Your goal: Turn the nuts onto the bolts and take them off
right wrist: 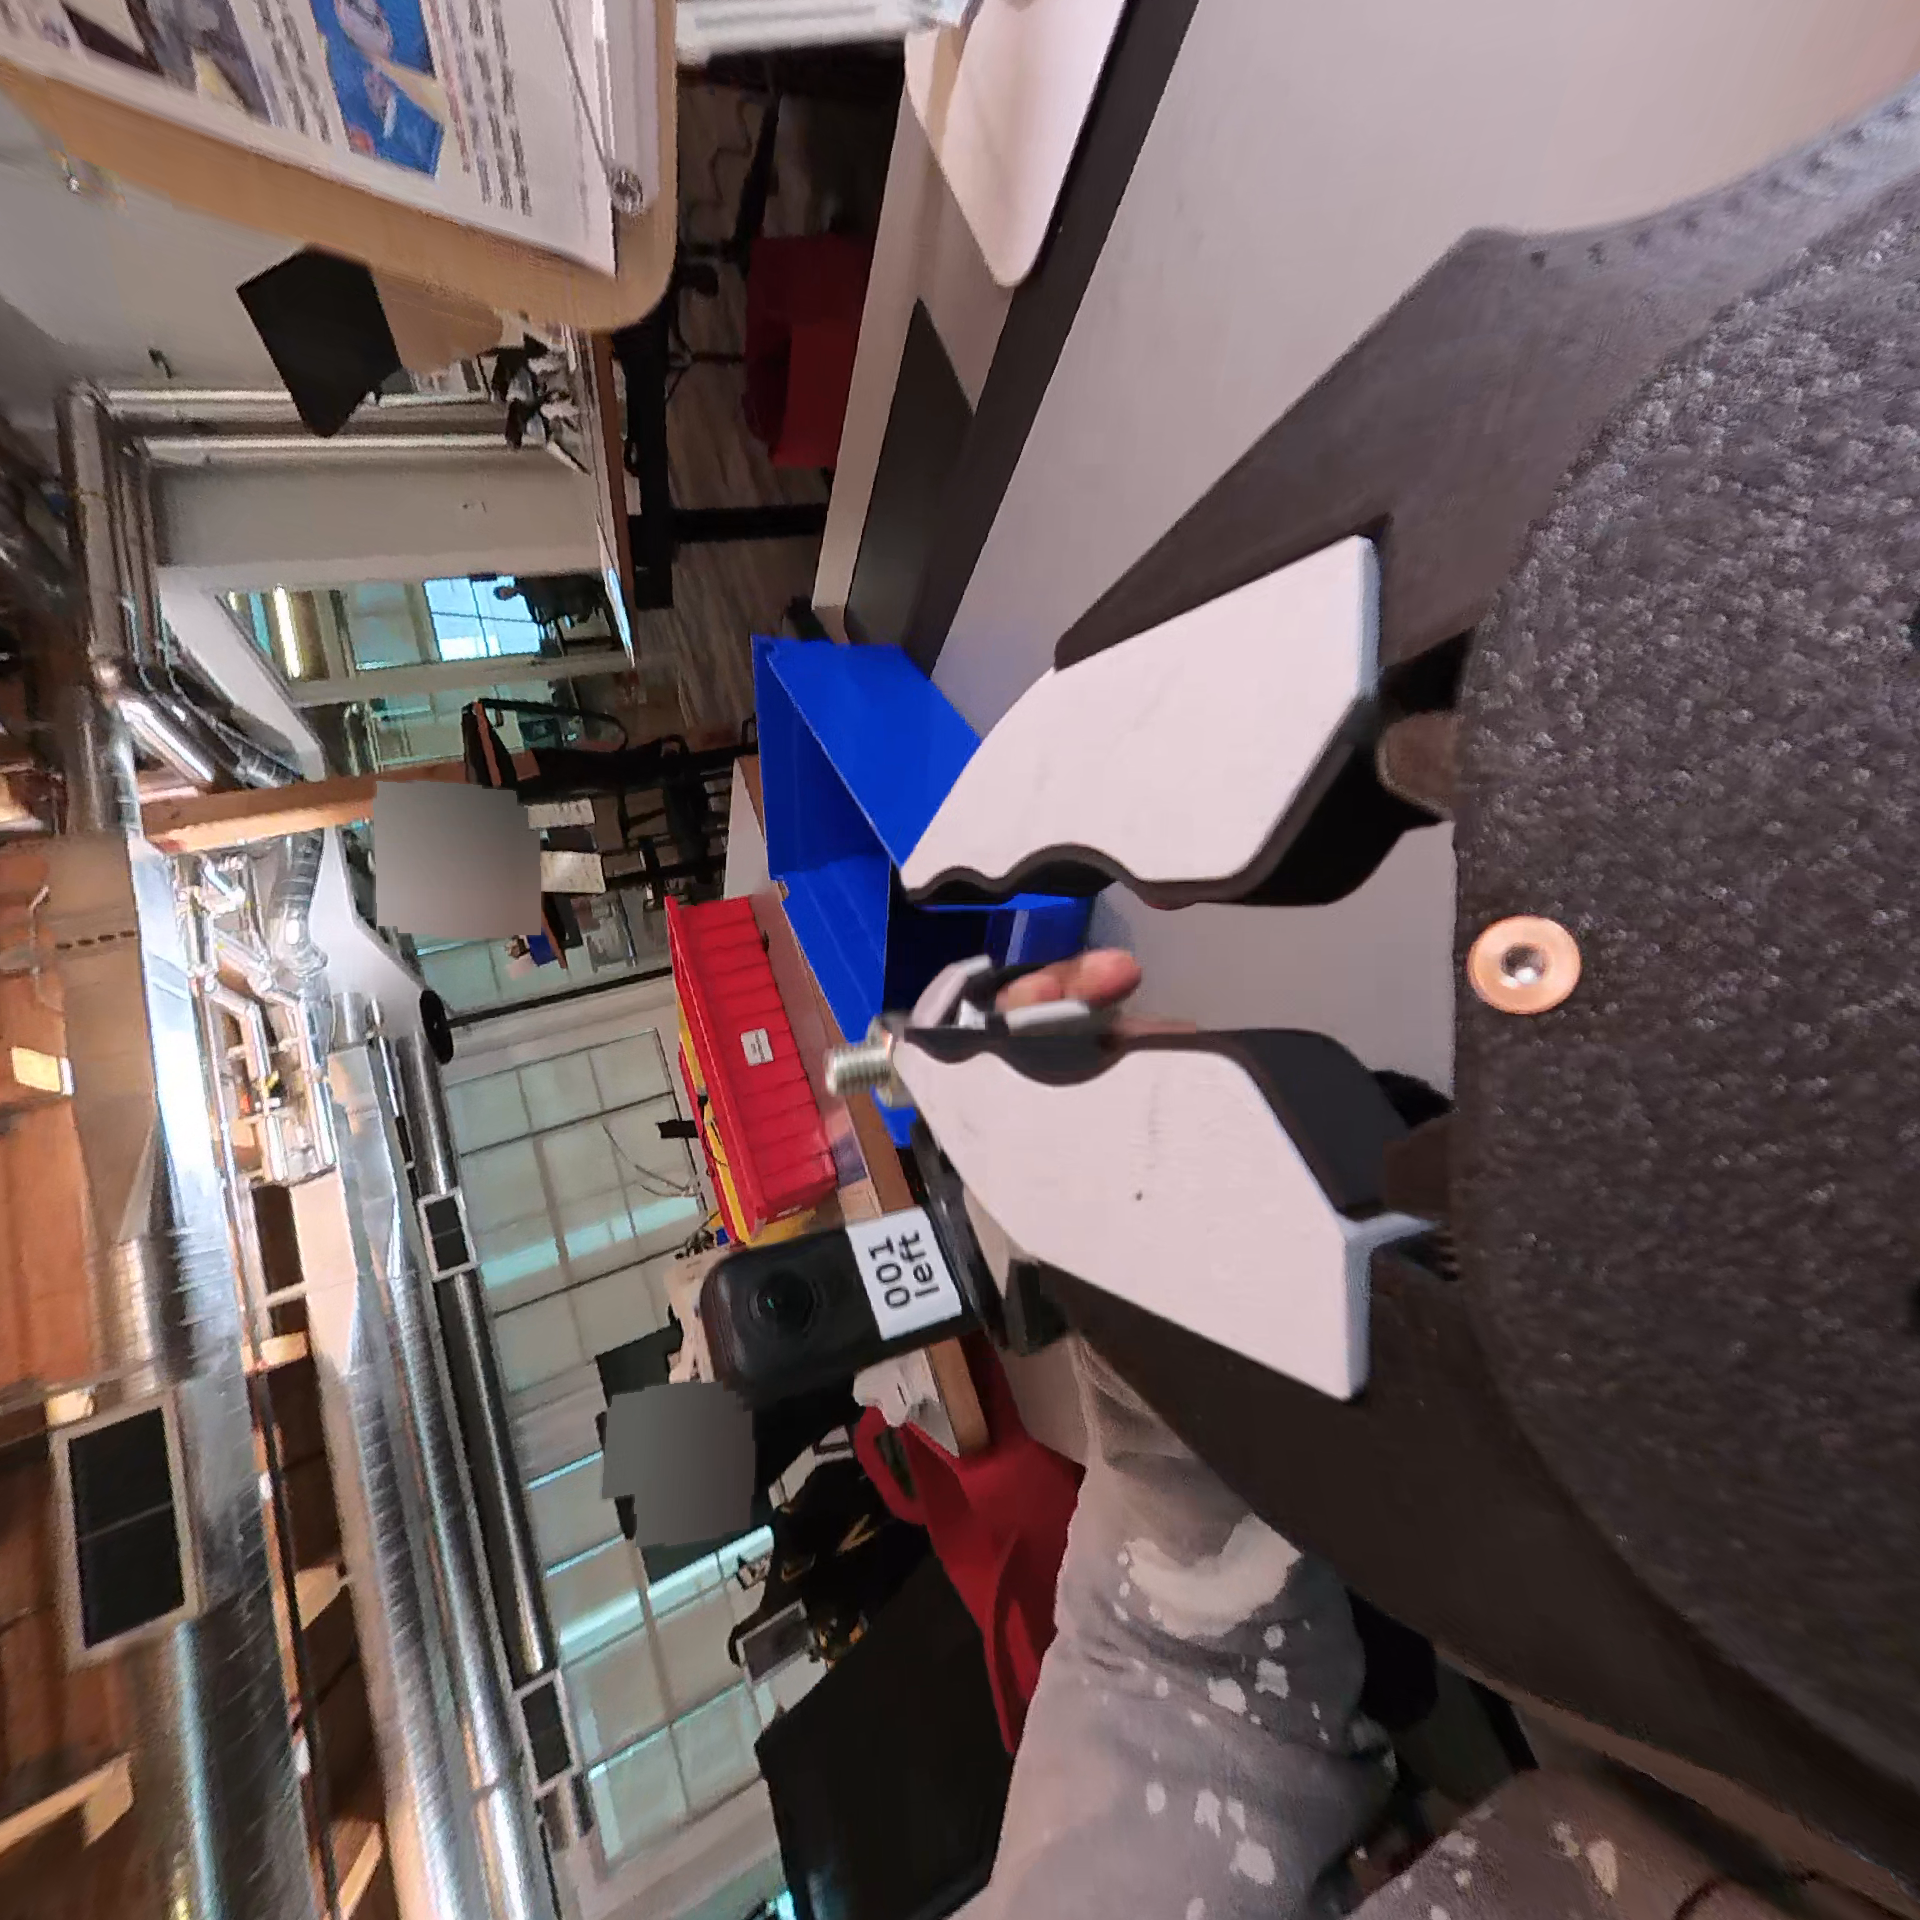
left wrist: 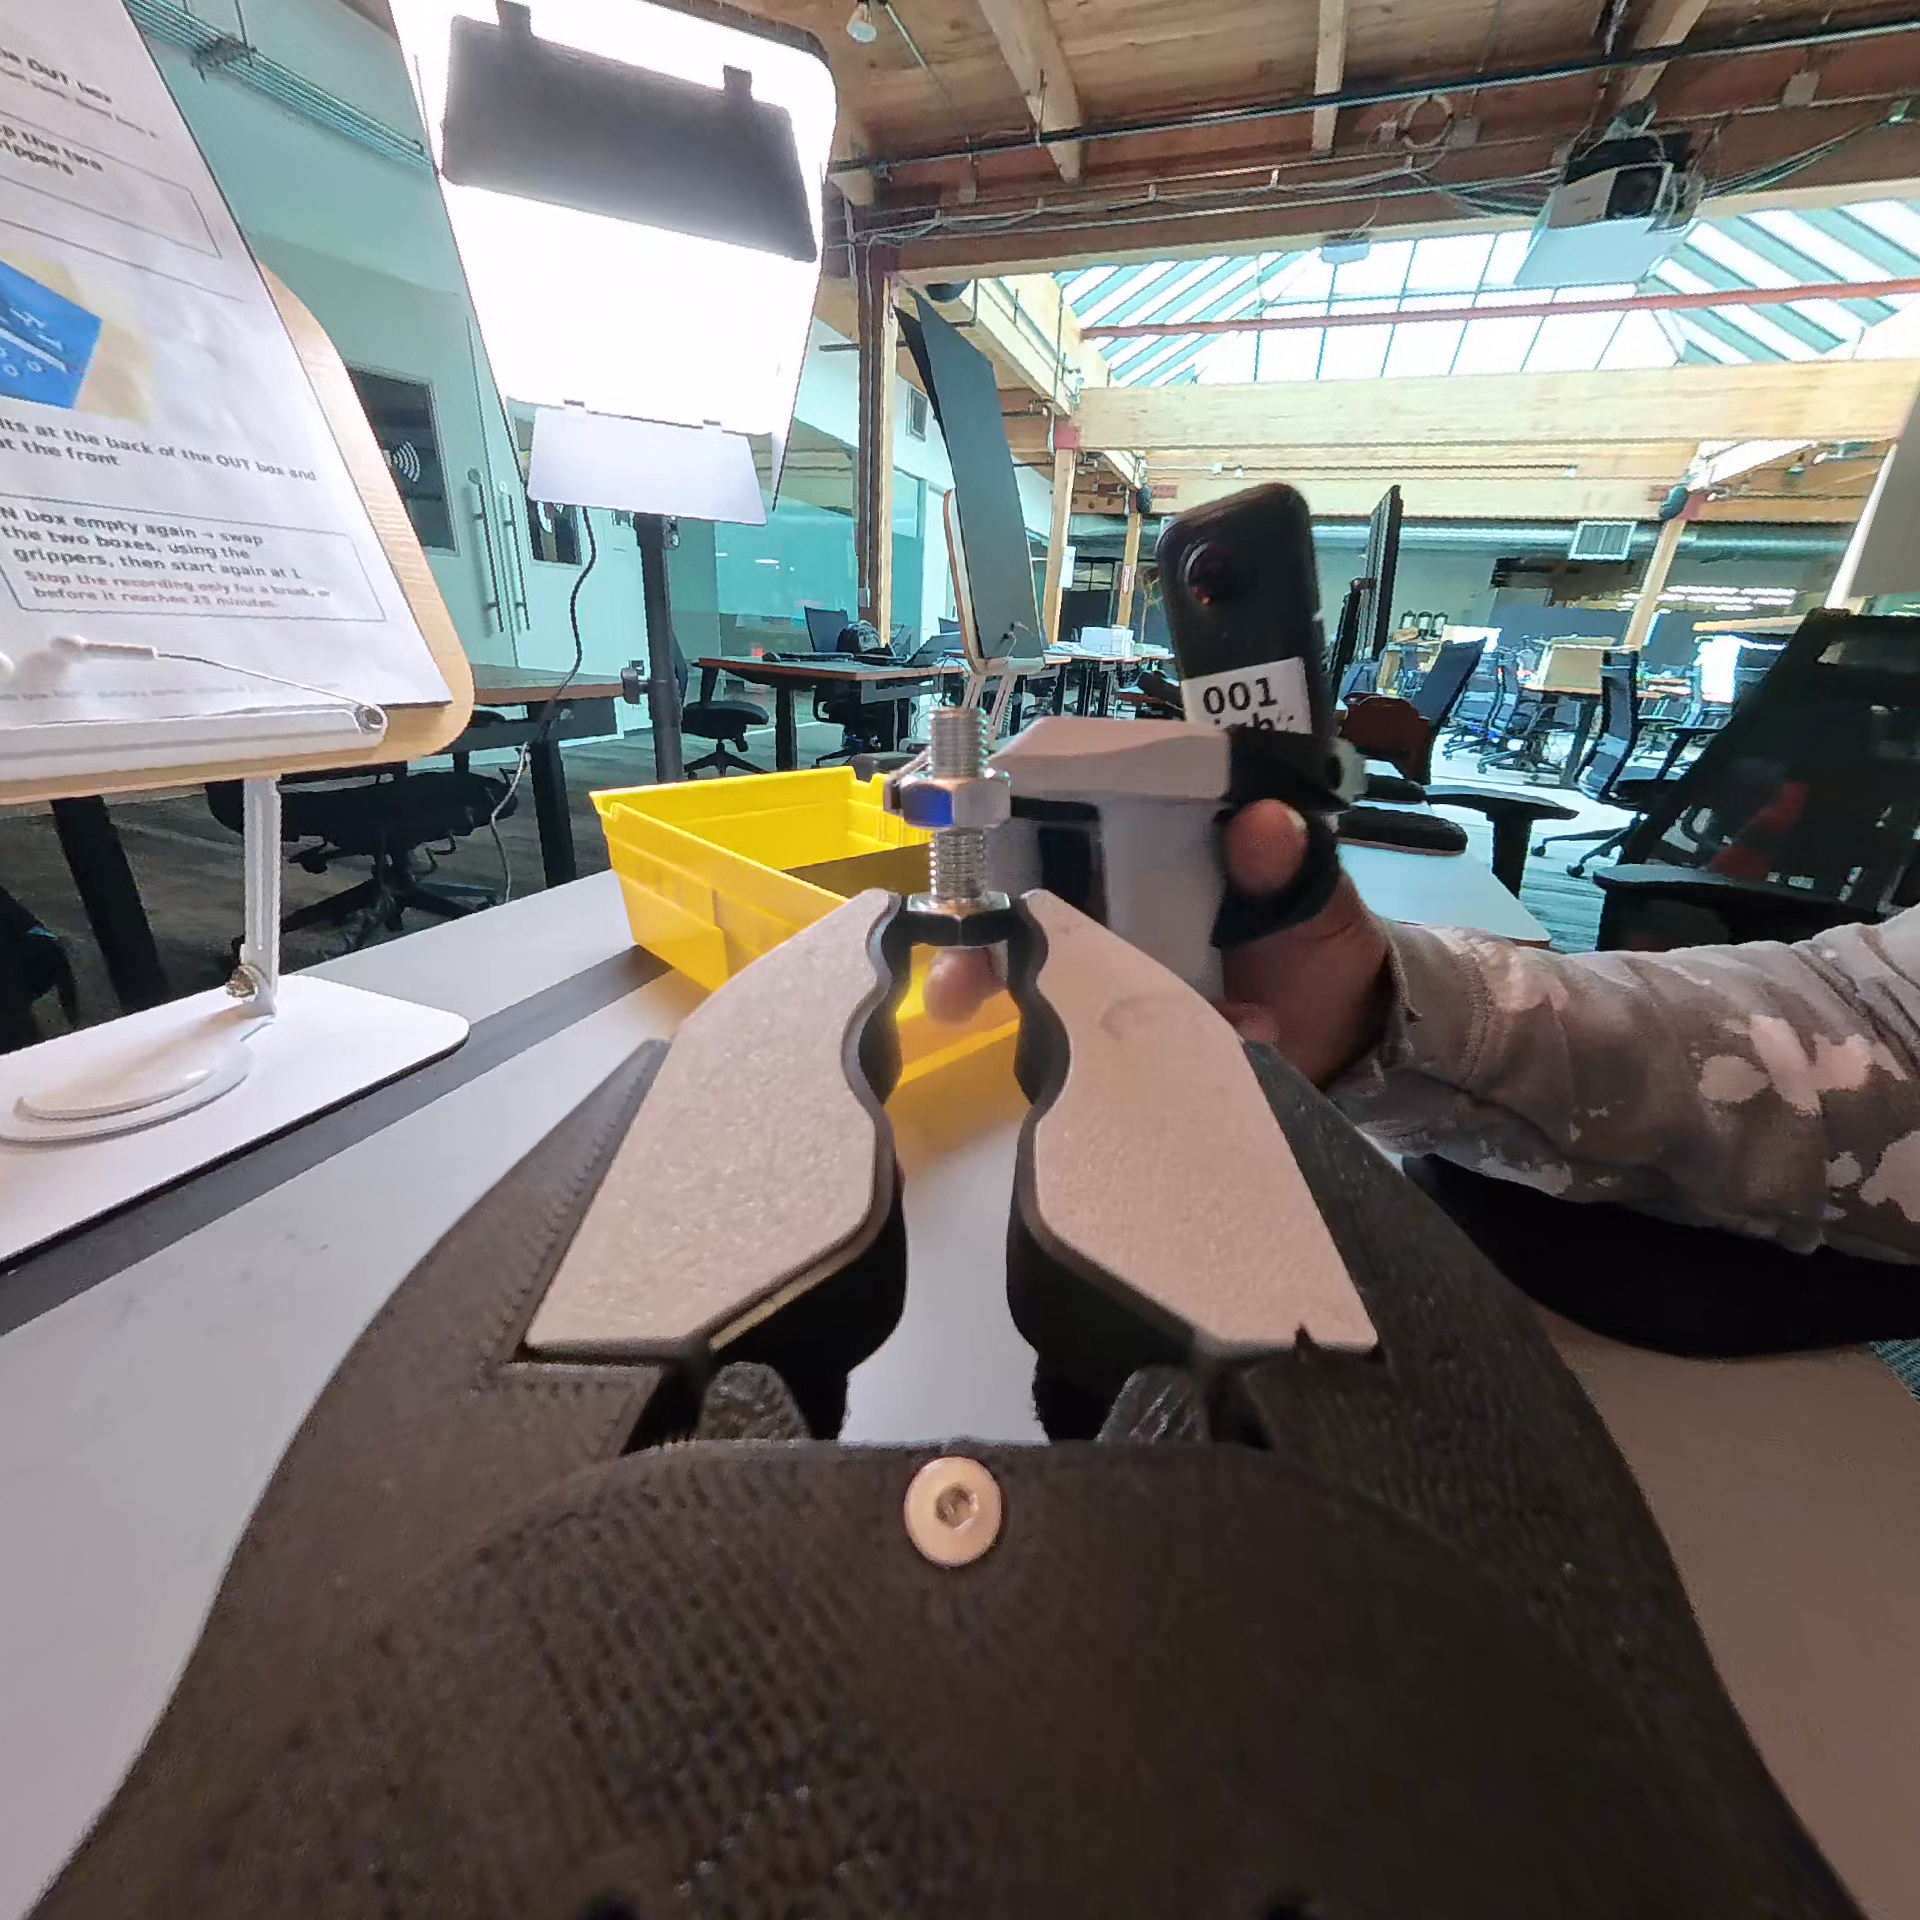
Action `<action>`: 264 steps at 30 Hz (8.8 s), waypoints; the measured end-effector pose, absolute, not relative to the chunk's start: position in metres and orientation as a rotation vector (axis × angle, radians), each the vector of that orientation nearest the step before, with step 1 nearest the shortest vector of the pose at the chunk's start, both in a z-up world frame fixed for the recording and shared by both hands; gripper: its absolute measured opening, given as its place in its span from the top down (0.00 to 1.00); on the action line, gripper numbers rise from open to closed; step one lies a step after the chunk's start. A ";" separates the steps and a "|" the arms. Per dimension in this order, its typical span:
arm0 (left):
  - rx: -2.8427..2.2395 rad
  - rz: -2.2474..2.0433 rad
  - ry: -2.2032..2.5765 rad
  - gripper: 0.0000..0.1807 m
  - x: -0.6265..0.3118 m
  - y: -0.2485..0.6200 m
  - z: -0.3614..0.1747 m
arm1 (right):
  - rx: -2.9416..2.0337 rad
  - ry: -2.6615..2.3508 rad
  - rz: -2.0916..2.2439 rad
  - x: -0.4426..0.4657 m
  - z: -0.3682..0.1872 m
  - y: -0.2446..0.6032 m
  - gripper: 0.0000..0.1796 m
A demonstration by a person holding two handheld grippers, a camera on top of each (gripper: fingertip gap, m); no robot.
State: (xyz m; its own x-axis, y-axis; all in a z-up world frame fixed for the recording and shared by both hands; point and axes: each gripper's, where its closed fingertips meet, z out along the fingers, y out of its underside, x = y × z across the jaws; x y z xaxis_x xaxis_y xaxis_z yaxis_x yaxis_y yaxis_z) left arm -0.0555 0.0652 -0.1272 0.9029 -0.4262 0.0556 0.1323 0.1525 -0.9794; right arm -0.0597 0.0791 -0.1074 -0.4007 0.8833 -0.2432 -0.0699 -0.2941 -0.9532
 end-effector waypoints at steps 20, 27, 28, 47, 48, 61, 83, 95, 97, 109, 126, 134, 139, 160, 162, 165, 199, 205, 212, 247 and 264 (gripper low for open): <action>-1.305 -0.422 0.252 0.90 -0.053 0.061 -0.120 | -1.114 -1.216 1.709 -0.061 -0.103 0.082 0.97; -1.326 -0.406 0.244 0.90 -0.053 0.064 -0.123 | -1.053 -1.293 1.755 -0.059 -0.101 0.061 0.84; -1.325 -0.406 0.251 0.90 -0.051 0.064 -0.123 | -1.051 -1.298 1.755 -0.060 -0.101 0.058 0.84; -1.291 -0.412 0.219 0.90 -0.058 0.060 -0.115 | -1.144 -1.179 1.787 -0.060 -0.103 0.089 0.92; -1.295 -0.412 0.216 0.90 -0.058 0.061 -0.116 | -1.132 -1.194 1.806 -0.059 -0.101 0.085 0.89; -1.272 -0.429 0.220 0.90 -0.053 0.060 -0.114 | -1.091 -1.186 1.783 -0.057 -0.089 0.079 0.87; -1.243 -0.430 0.237 0.90 -0.052 0.056 -0.108 | -1.142 -1.147 1.750 -0.060 -0.091 0.086 0.93; -1.232 -0.434 0.238 0.90 -0.051 0.055 -0.106 | -1.131 -1.155 1.783 -0.060 -0.087 0.079 0.89; -1.237 -0.436 0.238 0.90 -0.050 0.056 -0.107 | -1.099 -1.185 1.815 -0.058 -0.084 0.070 0.82; -1.223 -0.450 0.234 0.90 -0.051 0.054 -0.105 | -1.090 -1.181 1.847 -0.058 -0.081 0.068 0.81; -1.225 -0.440 0.253 0.90 -0.044 0.054 -0.105 | -1.070 -1.220 1.812 -0.060 -0.079 0.057 0.78; -1.217 -0.440 0.237 0.90 -0.048 0.053 -0.102 | -1.068 -1.194 1.822 -0.056 -0.075 0.062 0.79; -1.224 -0.440 0.241 0.90 -0.045 0.054 -0.103 | -1.075 -1.211 1.826 -0.059 -0.076 0.058 0.81; -1.189 -0.443 0.225 0.90 -0.050 0.051 -0.096 | -1.059 -1.144 1.783 -0.051 -0.064 0.075 0.88; -1.193 -0.443 0.229 0.90 -0.048 0.052 -0.098 | -1.042 -1.166 1.793 -0.052 -0.064 0.068 0.85; -1.193 -0.442 0.235 0.90 -0.046 0.052 -0.098 | -1.019 -1.214 1.795 -0.055 -0.066 0.056 0.82; -1.298 -0.457 0.187 0.90 -0.060 0.060 -0.116 | -1.801 -1.137 0.587 0.010 -0.187 0.341 0.89; -1.321 -0.424 0.197 0.90 -0.063 0.062 -0.122 | -2.083 -1.400 0.176 0.032 -0.259 0.368 0.89; -1.362 -0.421 0.210 0.90 -0.064 0.064 -0.129 | -2.210 -1.558 0.088 0.043 -0.287 0.367 0.89; -1.900 -0.452 0.421 0.90 -0.014 0.081 -0.215 | -0.765 -2.322 0.512 -0.024 -0.231 0.078 0.87; -1.601 -0.251 0.128 0.77 -0.077 0.087 -0.169 | -1.800 -1.654 0.234 -0.019 -0.150 0.379 0.94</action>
State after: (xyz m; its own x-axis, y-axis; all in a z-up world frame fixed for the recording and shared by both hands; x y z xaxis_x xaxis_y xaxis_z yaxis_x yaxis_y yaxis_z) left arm -0.0773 0.0866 -0.1690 0.9683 -0.2361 0.0817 0.0724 -0.0478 -0.9962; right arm -0.0190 0.3789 -0.1503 0.1792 0.9361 0.3025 0.8156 0.0306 -0.5778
